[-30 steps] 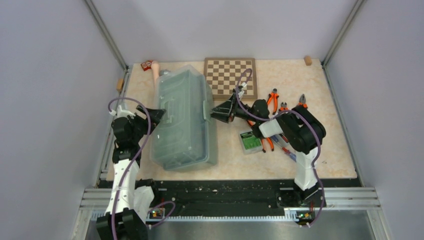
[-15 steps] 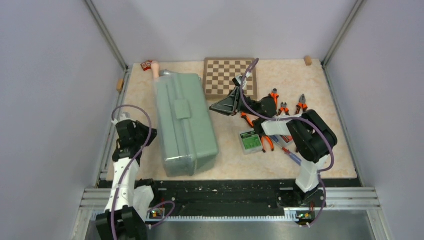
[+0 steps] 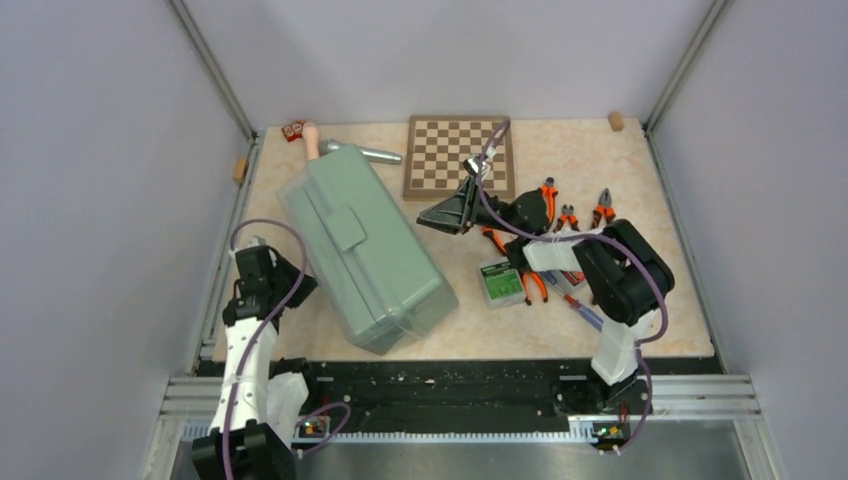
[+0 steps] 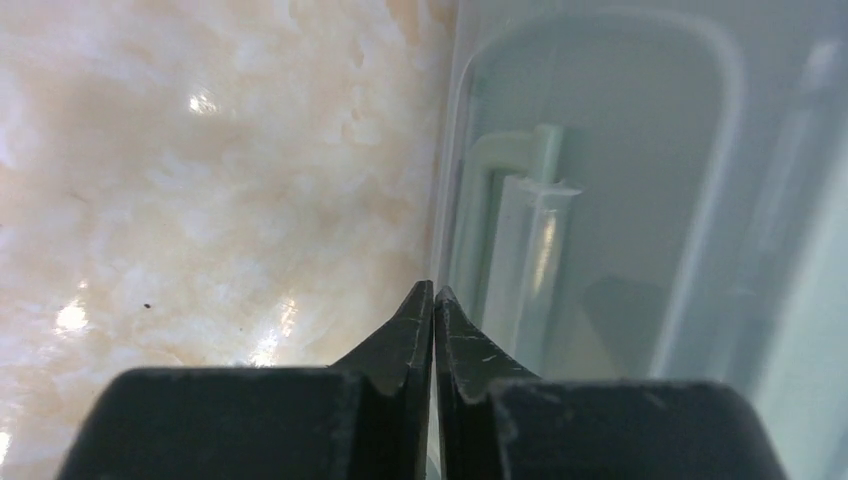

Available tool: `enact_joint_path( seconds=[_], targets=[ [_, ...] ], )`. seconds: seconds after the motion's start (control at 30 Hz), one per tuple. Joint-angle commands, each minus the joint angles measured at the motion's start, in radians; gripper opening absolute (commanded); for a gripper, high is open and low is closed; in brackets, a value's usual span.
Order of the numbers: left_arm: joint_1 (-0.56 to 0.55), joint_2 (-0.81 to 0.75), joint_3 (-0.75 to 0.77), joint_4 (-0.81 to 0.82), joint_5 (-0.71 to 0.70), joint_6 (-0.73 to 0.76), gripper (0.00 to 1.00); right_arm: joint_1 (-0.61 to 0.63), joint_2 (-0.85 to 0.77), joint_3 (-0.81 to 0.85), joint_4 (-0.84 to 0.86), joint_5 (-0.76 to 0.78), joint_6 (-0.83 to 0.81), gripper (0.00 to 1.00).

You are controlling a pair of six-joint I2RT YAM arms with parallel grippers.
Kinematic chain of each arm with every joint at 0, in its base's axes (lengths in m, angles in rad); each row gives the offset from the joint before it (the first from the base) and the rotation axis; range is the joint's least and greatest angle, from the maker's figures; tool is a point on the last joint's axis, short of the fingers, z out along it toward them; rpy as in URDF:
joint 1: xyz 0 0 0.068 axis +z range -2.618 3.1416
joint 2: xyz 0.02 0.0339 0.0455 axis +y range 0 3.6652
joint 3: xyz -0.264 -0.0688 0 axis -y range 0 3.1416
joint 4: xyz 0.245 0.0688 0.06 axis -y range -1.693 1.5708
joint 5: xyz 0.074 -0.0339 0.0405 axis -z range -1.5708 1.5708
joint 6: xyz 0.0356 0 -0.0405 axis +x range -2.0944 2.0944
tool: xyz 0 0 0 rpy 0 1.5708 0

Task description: Pack the tool kit

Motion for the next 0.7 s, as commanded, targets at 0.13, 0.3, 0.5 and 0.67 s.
enact_joint_path(
  seconds=[0.13, 0.3, 0.5, 0.67],
  targets=[
    [-0.001, -0.044, 0.14, 0.005, -0.105, -0.011, 0.27, 0.014, -0.218, 0.11, -0.689, 0.021, -0.471, 0.49],
    [0.0, -0.009, 0.17, 0.092, -0.085, -0.035, 0.51, 0.063, -0.281, 0.266, -1.172, 0.148, -0.792, 0.5],
    [-0.001, 0.12, 0.21, 0.208, 0.037, -0.056, 0.57, 0.099, -0.282, 0.339, -1.364, 0.237, -0.887, 0.51],
    [-0.002, 0.212, 0.257, 0.265, 0.146, -0.05, 0.6, 0.171, -0.27, 0.486, -1.597, 0.382, -1.018, 0.51]
  ],
)
